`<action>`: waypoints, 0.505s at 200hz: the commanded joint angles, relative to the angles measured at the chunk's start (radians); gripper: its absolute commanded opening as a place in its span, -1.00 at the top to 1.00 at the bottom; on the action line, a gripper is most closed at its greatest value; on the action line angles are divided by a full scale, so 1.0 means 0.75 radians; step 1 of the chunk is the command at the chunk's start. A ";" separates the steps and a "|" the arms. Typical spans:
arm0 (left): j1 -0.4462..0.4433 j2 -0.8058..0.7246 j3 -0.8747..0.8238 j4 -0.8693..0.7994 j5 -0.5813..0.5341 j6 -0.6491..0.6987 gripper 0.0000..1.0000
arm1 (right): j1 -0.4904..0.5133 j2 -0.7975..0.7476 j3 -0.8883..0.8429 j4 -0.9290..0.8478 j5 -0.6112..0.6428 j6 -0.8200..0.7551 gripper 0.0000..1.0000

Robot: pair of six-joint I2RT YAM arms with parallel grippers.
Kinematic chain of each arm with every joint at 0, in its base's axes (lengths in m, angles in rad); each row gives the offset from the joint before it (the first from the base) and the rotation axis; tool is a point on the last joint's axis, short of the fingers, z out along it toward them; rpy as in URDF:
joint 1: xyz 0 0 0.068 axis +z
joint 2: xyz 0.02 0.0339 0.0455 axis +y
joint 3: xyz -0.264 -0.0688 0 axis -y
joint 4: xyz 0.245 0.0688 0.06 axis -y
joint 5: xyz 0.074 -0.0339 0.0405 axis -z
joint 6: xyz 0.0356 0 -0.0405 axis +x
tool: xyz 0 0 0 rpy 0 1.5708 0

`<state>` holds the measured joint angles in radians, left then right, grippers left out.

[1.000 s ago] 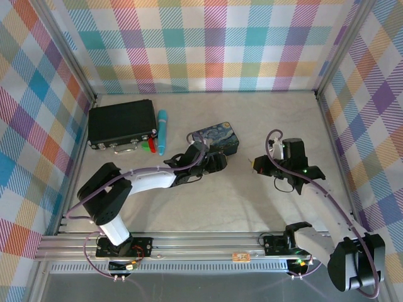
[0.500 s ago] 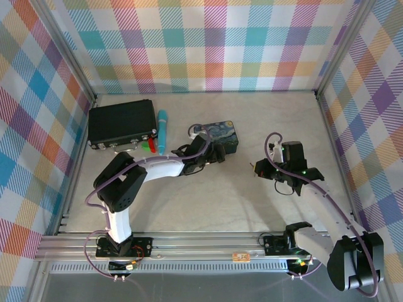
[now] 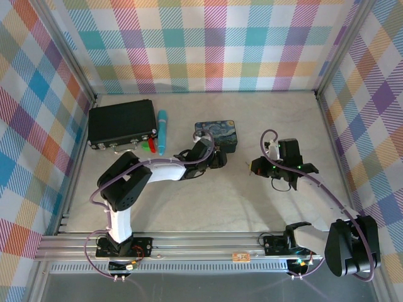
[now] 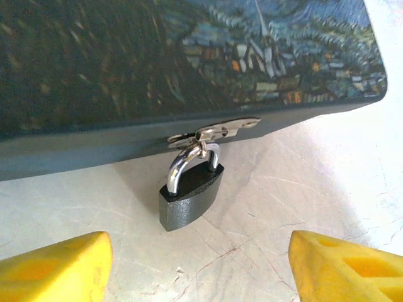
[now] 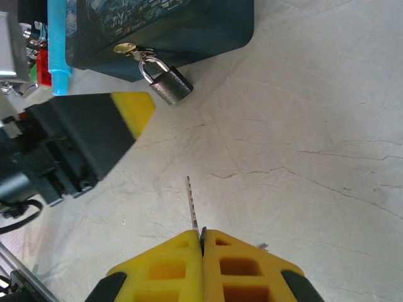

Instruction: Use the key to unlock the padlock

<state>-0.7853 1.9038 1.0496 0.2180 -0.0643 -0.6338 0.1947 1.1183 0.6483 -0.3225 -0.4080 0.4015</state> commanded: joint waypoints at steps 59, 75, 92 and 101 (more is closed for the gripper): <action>-0.009 0.217 0.147 0.090 -0.098 0.068 -0.05 | -0.010 -0.040 0.056 0.000 -0.050 -0.053 1.00; -0.010 0.249 0.181 0.071 -0.099 0.081 0.10 | -0.010 -0.031 0.051 0.001 -0.062 -0.058 1.00; -0.009 0.269 0.193 0.053 -0.084 0.082 0.29 | -0.012 -0.011 0.046 0.001 -0.064 -0.059 1.00; -0.009 0.270 0.186 0.054 -0.085 0.078 0.37 | -0.014 0.000 0.048 0.000 -0.070 -0.063 1.00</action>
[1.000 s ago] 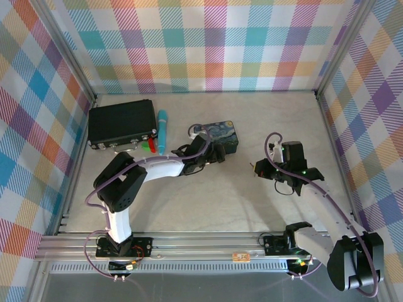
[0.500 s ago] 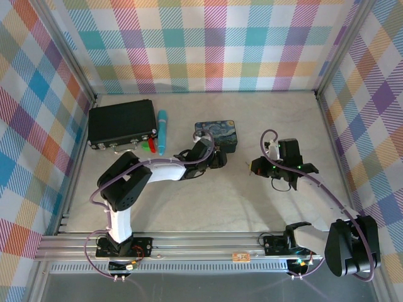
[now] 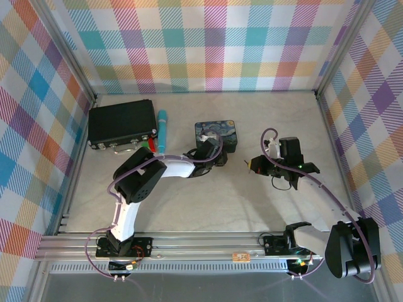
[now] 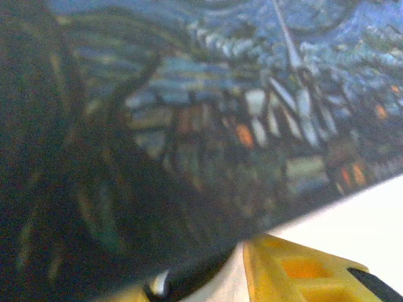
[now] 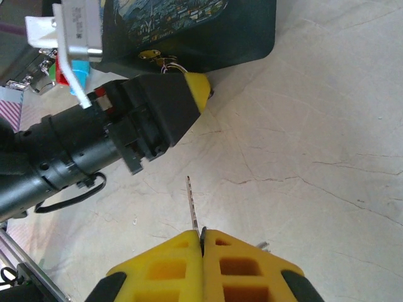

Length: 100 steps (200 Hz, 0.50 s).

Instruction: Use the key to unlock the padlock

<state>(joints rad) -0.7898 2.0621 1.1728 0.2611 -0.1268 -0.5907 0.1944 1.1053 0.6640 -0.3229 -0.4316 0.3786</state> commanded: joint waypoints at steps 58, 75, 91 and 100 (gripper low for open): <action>0.015 0.007 -0.033 0.009 0.051 -0.073 0.76 | -0.053 0.069 -0.028 0.112 -0.097 0.009 1.00; 0.018 -0.030 -0.063 0.046 0.116 -0.130 0.83 | -0.068 0.085 -0.049 0.164 -0.126 0.032 1.00; 0.020 -0.051 -0.076 0.075 0.174 -0.198 0.86 | -0.079 0.108 -0.066 0.210 -0.163 0.050 1.00; 0.019 -0.062 -0.089 0.095 0.200 -0.257 0.88 | -0.085 0.124 -0.074 0.231 -0.186 0.060 1.00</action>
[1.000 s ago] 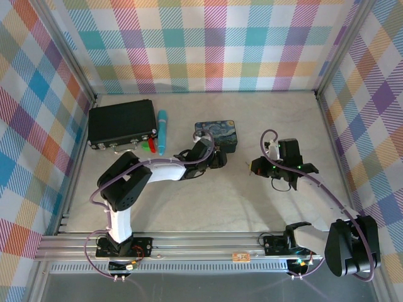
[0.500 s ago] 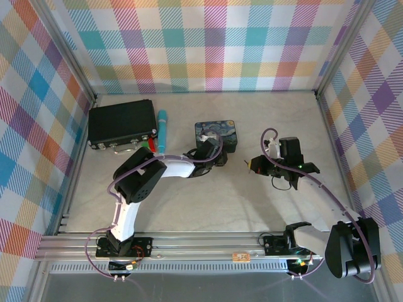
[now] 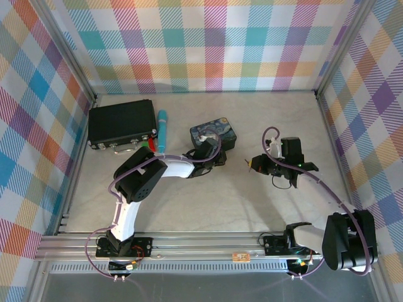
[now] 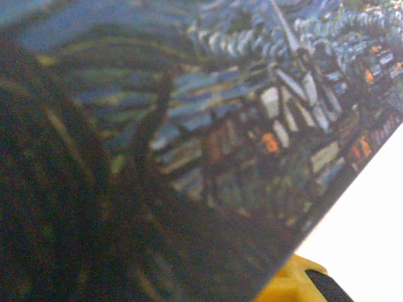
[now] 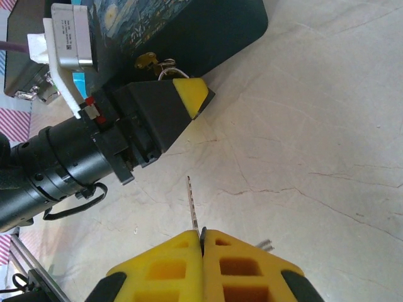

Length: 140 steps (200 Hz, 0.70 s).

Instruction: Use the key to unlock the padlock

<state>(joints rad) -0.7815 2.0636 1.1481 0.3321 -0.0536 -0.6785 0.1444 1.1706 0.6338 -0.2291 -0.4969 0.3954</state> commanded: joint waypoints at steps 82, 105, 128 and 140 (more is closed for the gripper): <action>0.032 -0.131 -0.137 0.273 0.253 -0.624 1.00 | -0.033 0.078 -0.111 0.236 -0.248 0.169 1.00; 0.048 -0.131 -0.131 0.336 0.287 -0.701 1.00 | -0.033 0.043 -0.184 0.342 -0.284 0.277 1.00; 0.052 -0.149 -0.130 0.364 0.290 -0.733 1.00 | -0.033 0.049 -0.242 0.480 -0.335 0.370 1.00; 0.053 -0.160 -0.135 0.374 0.296 -0.746 1.00 | -0.033 0.055 -0.250 0.531 -0.346 0.385 1.00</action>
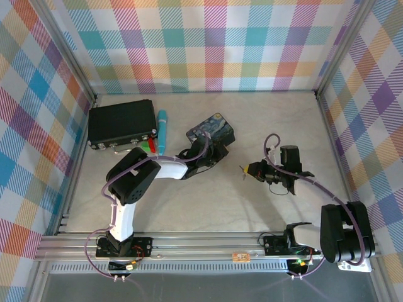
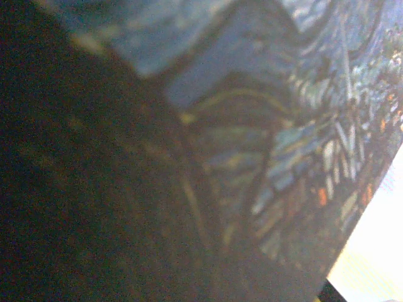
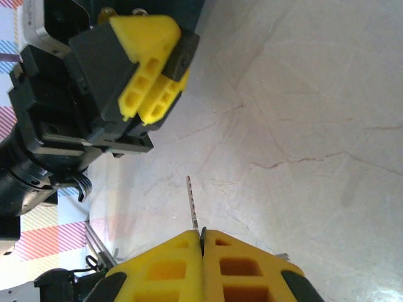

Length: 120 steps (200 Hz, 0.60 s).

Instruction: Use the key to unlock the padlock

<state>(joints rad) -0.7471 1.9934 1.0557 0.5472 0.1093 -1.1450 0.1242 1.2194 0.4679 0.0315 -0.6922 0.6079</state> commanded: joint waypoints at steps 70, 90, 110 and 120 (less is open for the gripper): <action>0.007 -0.093 -0.060 0.199 0.114 -0.218 1.00 | -0.003 0.135 0.006 0.430 -0.135 0.197 1.00; 0.007 -0.112 -0.080 0.208 0.117 -0.212 1.00 | -0.002 0.211 0.030 0.492 -0.140 0.212 1.00; 0.006 -0.119 -0.080 0.207 0.136 -0.202 1.00 | 0.001 0.289 0.056 0.581 -0.172 0.244 1.00; 0.006 -0.114 -0.080 0.211 0.140 -0.201 1.00 | 0.009 0.323 0.075 0.606 -0.186 0.253 1.00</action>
<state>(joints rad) -0.7437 1.9453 1.0084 0.6430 0.1761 -1.2655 0.1246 1.4155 0.4763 0.3656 -0.7803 0.7650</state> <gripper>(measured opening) 0.142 0.050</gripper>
